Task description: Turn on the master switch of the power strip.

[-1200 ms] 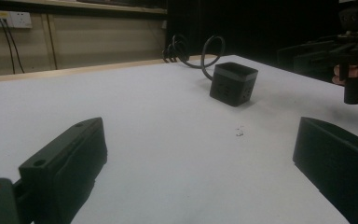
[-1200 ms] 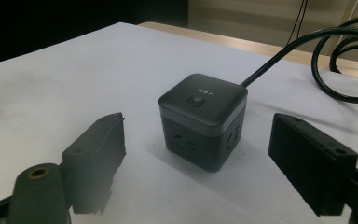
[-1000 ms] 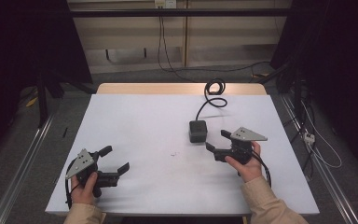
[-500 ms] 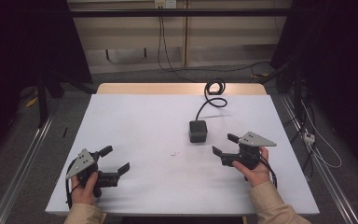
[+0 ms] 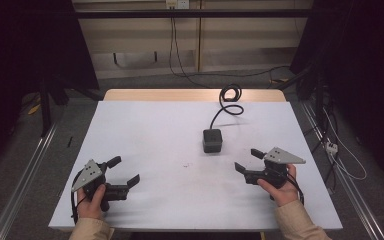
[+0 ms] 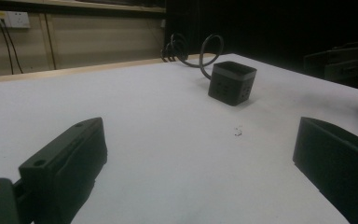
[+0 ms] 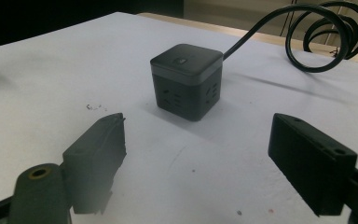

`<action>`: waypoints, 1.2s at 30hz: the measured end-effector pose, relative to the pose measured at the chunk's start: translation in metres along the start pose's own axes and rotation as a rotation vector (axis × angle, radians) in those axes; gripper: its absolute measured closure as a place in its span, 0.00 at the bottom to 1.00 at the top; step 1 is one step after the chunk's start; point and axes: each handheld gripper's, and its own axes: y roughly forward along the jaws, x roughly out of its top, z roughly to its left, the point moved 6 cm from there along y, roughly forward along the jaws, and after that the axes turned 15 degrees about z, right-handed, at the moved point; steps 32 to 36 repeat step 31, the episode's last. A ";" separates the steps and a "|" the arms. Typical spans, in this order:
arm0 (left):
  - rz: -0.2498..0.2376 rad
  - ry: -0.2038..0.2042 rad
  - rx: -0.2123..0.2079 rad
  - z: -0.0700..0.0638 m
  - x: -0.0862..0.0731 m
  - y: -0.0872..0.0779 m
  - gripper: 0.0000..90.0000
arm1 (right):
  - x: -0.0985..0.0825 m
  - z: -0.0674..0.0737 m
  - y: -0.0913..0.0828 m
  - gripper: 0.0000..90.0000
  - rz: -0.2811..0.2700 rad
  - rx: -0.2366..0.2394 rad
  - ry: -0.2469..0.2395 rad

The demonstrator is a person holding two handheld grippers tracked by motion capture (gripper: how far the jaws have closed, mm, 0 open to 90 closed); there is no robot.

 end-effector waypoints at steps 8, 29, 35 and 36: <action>-0.001 0.001 0.000 -0.001 0.000 0.001 0.03 | -0.009 -0.003 -0.009 0.21 0.000 -0.003 0.000; 0.006 0.004 0.003 0.000 0.000 0.002 0.03 | -0.026 -0.007 -0.025 0.21 0.005 -0.009 0.010; 0.005 0.005 0.002 0.001 0.000 0.003 0.03 | -0.027 -0.008 -0.026 0.21 0.005 -0.012 0.013; 0.005 0.005 0.002 0.001 0.000 0.003 0.03 | -0.027 -0.008 -0.026 0.21 0.005 -0.012 0.013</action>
